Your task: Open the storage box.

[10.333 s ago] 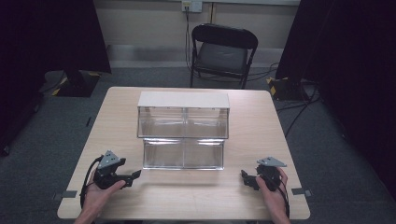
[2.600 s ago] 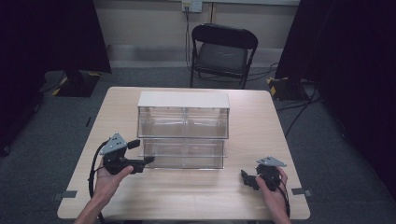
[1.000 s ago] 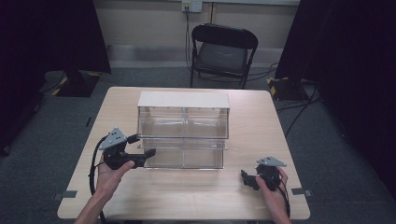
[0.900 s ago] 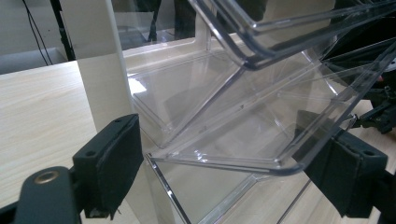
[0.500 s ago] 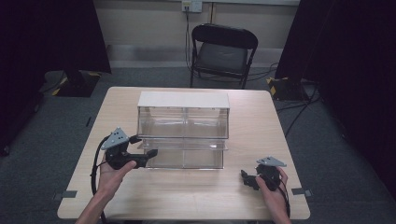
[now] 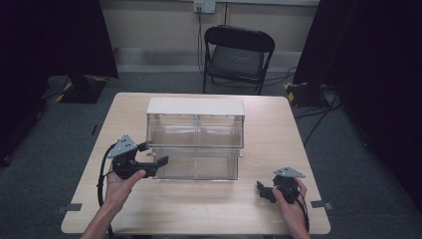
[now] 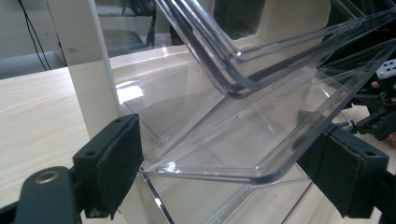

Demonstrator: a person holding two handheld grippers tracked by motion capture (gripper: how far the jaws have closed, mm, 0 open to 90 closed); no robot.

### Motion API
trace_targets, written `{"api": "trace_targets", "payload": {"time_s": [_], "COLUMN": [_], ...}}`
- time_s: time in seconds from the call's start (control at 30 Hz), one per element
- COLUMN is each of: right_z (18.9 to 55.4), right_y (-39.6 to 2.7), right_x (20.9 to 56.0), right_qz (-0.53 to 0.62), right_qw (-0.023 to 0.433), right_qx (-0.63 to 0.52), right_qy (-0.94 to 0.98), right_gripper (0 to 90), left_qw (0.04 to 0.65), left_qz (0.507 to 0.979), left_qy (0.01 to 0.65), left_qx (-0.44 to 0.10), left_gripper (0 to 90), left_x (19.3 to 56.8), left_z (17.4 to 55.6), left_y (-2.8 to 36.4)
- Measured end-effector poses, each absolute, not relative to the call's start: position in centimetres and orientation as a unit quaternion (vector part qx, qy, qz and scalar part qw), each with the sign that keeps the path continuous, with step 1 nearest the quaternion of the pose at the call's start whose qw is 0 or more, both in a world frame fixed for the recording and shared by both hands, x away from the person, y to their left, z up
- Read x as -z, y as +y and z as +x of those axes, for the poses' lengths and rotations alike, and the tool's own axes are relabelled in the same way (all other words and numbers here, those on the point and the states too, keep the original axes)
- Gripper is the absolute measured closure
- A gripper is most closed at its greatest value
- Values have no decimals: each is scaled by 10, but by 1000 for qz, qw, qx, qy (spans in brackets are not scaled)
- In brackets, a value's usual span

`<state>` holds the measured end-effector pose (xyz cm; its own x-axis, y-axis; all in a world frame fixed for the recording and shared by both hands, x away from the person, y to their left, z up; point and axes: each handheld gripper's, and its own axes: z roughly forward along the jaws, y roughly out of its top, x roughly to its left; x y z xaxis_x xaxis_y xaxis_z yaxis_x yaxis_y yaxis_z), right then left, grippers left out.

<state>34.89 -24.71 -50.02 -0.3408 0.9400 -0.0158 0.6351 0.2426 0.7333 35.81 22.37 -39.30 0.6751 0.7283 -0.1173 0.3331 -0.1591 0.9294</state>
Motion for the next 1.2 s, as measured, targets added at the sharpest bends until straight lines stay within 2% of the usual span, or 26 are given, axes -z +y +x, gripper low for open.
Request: {"api": "trace_targets", "payload": {"time_s": [0.77,1.2], "right_z": [349,349], "right_y": [-247,-247], "right_x": [500,500], "right_qz": [524,523], "right_qw": [236,235], "right_qx": [-324,-324], "right_qy": [752,753], "right_gripper": [112,111], "left_qw": [540,541], "left_qz": [736,736], "left_qy": [367,370], "left_qx": [-180,-173], "left_gripper": [90,85], "left_x": [388,388], "left_z": [364,366], "left_y": [219,219]}}
